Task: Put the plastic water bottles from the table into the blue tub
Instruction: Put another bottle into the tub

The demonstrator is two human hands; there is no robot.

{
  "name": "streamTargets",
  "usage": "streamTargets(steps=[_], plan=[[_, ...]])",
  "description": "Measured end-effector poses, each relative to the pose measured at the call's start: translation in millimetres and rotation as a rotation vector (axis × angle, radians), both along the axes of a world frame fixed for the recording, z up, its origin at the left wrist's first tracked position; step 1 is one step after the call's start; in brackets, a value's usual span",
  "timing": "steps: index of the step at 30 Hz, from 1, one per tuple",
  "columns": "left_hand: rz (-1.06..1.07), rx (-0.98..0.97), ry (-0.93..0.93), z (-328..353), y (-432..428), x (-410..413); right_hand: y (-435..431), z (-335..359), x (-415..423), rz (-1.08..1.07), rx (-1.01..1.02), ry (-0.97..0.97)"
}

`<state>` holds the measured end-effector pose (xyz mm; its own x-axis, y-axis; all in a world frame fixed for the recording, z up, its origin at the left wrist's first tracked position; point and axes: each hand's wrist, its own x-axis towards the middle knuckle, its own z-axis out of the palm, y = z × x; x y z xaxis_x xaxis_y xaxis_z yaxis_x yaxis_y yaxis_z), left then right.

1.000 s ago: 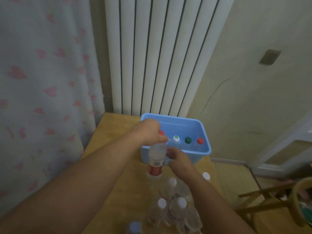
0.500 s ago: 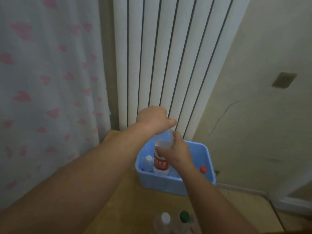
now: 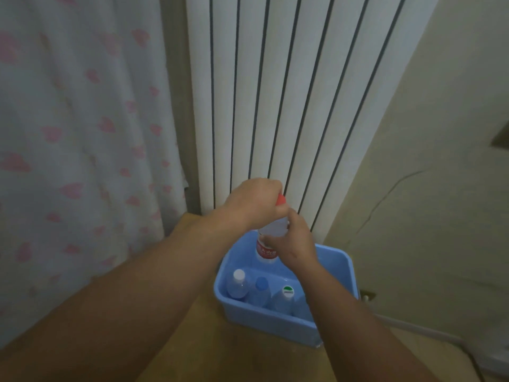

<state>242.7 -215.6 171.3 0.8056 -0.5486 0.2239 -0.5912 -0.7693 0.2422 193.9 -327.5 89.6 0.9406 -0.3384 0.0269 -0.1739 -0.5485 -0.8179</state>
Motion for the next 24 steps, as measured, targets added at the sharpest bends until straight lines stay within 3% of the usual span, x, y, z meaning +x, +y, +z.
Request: streamTargets(steps=[3, 19, 24], plan=[[0.009, 0.009, -0.005, -19, -4, 13, 0, -9, 16, -0.003, -0.12, 0.031], [0.026, 0.087, 0.247, -151, 6, 85, 18, -106, 72, 0.061, 0.003, 0.38], [0.047, 0.17, 0.372, -185, 5, 88, 15, -134, 76, 0.142, -0.054, 0.483]])
